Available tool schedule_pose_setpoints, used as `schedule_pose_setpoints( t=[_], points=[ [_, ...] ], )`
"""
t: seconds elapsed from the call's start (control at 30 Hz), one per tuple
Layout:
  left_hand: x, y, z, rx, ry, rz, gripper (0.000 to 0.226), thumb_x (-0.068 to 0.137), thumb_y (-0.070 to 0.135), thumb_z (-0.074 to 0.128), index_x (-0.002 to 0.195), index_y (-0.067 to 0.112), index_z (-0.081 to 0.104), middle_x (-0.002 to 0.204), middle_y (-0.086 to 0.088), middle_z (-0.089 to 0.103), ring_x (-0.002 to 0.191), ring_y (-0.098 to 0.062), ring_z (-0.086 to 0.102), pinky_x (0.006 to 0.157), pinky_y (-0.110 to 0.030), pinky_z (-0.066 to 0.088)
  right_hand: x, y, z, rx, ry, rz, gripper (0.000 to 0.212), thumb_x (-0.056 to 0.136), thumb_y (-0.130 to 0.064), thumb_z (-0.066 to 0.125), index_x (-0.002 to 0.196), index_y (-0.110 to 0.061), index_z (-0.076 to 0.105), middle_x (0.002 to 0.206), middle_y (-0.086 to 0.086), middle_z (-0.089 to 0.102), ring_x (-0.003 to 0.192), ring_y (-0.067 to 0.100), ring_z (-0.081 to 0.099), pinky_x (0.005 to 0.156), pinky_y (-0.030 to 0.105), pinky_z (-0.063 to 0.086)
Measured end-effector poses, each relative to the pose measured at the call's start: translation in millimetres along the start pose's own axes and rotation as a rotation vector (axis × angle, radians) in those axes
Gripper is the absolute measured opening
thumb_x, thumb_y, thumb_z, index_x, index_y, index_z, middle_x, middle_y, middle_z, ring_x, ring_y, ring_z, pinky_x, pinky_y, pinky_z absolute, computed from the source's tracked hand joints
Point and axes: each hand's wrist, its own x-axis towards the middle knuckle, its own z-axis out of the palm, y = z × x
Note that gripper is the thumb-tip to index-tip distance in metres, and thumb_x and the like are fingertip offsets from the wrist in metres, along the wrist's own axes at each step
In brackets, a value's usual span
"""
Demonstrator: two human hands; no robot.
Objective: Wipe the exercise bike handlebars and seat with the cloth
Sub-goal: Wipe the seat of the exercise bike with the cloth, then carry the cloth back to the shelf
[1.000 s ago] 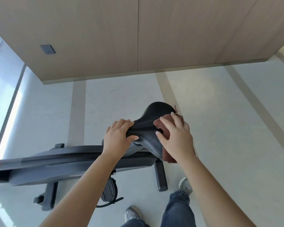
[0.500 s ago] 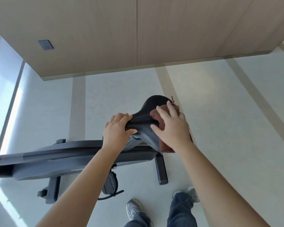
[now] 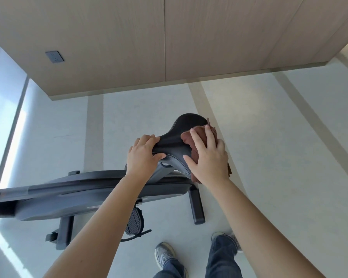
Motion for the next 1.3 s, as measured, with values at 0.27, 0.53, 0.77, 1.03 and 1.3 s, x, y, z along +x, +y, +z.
schedule_pose_setpoints(
  t=[0.27, 0.53, 0.77, 1.03, 1.3],
  points=[
    [-3, 7, -4, 0.028, -0.066, -0.024, 0.053, 0.083, 0.02, 0.064, 0.132, 0.013, 0.045, 0.138, -0.006, 0.044, 0.127, -0.025, 0.036, 0.102, -0.036, 0.028, -2, 5, -10, -0.036, -0.164, -0.062, 0.071, 0.085, -0.03, 0.057, 0.143, -0.038, 0.015, 0.154, 0.007, 0.009, 0.115, 0.036, 0.034, 0.077, 0.043, 0.049],
    [-20, 49, -7, 0.108, 0.056, 0.201, 0.05, 0.084, 0.024, 0.064, 0.129, 0.009, 0.049, 0.134, -0.014, 0.049, 0.129, -0.034, 0.036, 0.103, -0.047, 0.029, -27, 27, -19, 0.145, -0.11, -0.06, 0.067, 0.082, -0.019, 0.058, 0.14, -0.037, 0.029, 0.153, 0.002, 0.02, 0.108, 0.032, 0.04, 0.079, 0.038, 0.05],
    [-18, 108, 7, 0.142, 0.089, 0.365, 0.042, 0.079, 0.015, 0.069, 0.119, 0.004, 0.058, 0.127, -0.018, 0.056, 0.121, -0.037, 0.047, 0.097, -0.051, 0.038, -31, 67, -47, 0.4, 0.06, 0.116, 0.063, 0.081, -0.018, 0.064, 0.136, -0.036, 0.038, 0.147, -0.002, 0.031, 0.114, 0.028, 0.043, 0.09, 0.029, 0.041],
    [-2, 207, 53, 0.196, 0.021, 0.597, 0.041, 0.077, 0.014, 0.072, 0.115, 0.001, 0.061, 0.123, -0.02, 0.058, 0.116, -0.041, 0.051, 0.093, -0.057, 0.04, -40, 162, -99, 0.486, 0.204, 0.325, 0.062, 0.079, -0.013, 0.065, 0.136, -0.027, 0.043, 0.142, 0.003, 0.037, 0.124, 0.03, 0.042, 0.102, 0.043, 0.041],
    [18, 369, 130, 0.123, -0.054, 0.811, 0.042, 0.078, 0.019, 0.071, 0.115, 0.003, 0.06, 0.123, -0.02, 0.058, 0.118, -0.04, 0.05, 0.094, -0.057, 0.039, -55, 304, -160, 0.388, 0.321, 0.54, 0.064, 0.077, -0.015, 0.066, 0.134, -0.031, 0.043, 0.139, 0.003, 0.039, 0.115, 0.031, 0.045, 0.094, 0.039, 0.045]
  ],
)
